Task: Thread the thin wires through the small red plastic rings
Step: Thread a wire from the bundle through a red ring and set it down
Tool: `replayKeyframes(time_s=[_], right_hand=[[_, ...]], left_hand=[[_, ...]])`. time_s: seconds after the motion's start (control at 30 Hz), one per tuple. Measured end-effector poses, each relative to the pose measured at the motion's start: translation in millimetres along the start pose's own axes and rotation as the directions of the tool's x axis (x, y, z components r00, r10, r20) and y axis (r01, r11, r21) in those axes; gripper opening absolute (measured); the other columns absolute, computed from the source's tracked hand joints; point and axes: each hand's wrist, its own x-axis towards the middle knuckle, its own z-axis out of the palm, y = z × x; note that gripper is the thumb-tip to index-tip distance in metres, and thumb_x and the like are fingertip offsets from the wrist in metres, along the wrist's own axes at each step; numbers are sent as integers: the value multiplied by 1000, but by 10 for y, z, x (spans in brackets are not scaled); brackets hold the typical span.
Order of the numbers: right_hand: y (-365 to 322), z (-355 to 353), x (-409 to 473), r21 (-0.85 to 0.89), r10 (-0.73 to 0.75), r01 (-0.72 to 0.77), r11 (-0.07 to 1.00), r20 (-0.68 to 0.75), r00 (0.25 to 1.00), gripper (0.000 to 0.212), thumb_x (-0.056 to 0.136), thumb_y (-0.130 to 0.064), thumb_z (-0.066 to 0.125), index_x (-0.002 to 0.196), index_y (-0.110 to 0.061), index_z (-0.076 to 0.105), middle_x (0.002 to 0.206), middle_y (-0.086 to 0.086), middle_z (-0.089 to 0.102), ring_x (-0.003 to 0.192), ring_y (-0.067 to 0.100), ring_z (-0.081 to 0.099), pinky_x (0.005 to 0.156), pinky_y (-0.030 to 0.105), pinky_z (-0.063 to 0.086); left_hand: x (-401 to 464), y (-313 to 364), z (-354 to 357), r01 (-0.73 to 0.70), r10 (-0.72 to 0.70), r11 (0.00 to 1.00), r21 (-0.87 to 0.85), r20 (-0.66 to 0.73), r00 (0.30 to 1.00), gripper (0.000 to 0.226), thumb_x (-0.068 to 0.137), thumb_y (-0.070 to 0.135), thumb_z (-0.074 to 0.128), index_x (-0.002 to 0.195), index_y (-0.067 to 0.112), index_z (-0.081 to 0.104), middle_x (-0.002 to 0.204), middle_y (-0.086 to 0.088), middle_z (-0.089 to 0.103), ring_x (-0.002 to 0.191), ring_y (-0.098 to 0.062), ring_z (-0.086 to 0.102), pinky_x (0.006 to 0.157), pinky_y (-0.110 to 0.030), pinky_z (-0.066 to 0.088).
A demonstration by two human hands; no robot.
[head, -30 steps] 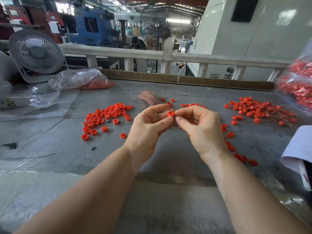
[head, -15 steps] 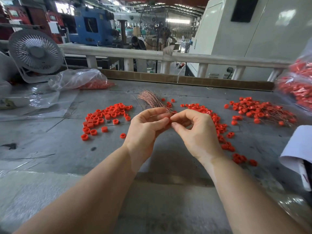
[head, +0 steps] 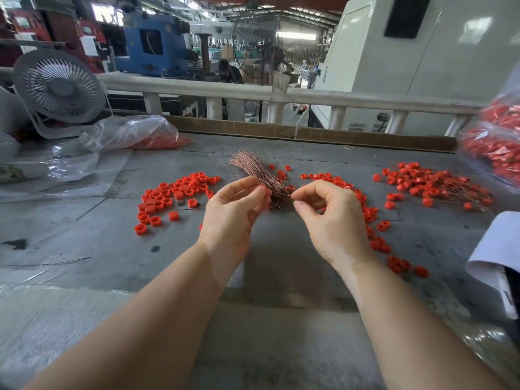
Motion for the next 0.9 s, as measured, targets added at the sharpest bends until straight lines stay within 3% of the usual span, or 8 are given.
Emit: replayKeyframes(time_s=[0.13,0.23,0.37,0.43,0.53,0.67,0.77,0.9], right_hand=[[13,-24,21,-69,-9,6,998,-35,999,28,83,3,59,71,-22,61,68,-12,60,67,9,58,68,25,47],[67,-80,37,-203,40,-66,977,-128,991,33,81,10,47,72,-14,67,82,-1,63,82,22,58,68,27,39],[162,-208,68,-467,52,-162,869,-240,969,41,74,16,42,92,-8,71,105,7,62,101,29,52,82,32,34],[213,-283,79,-595,80,-216,774,-246,966,40,77,13,43,100,-8,68,113,7,59,107,30,44,90,36,25],[291,-374,94,-695,152,-311,648,-282,947,32,86,6,43,107,-7,64,122,5,55,110,29,35,86,37,17],[367,-409,105,-758,253,-402,514,-314,915,34,87,4,42,112,-7,61,127,5,50,114,28,33,90,36,17],[385,-408,93,-813,376,-412,412,-260,889,37,82,3,46,113,-12,60,131,4,46,120,25,32,97,38,21],[396,-408,78,-834,472,-378,401,-166,866,39,85,-6,45,121,-17,57,150,1,31,139,20,19,111,42,12]], left_hand=[[4,-8,-22,33,-33,997,69,-7,999,10,87,-4,55,90,5,60,79,-9,63,60,-8,64,66,-19,56],[18,-19,-45,56,-53,991,120,-26,998,9,88,-3,55,91,4,60,72,-6,60,55,-8,59,59,-19,55],[19,-28,-52,88,-82,976,199,-40,996,10,87,-2,55,88,6,61,68,-3,58,54,-9,54,51,-18,51],[9,-30,-48,87,-82,968,233,-33,996,11,87,-2,56,85,7,62,68,-3,58,53,-9,53,49,-17,49],[-1,-33,-43,85,-81,952,293,-24,996,13,86,-1,57,82,10,63,70,-2,59,53,-8,53,48,-17,48],[-11,-38,-38,80,-81,932,353,-12,997,17,85,-1,59,77,13,64,68,-1,60,55,-9,53,46,-16,46],[-12,-42,-36,76,-79,919,387,-7,997,17,85,-1,60,76,14,65,67,0,60,55,-10,53,46,-15,45],[-14,-68,-39,61,-74,898,436,11,997,17,84,-2,61,76,13,65,64,0,58,54,-8,52,47,-14,45]])
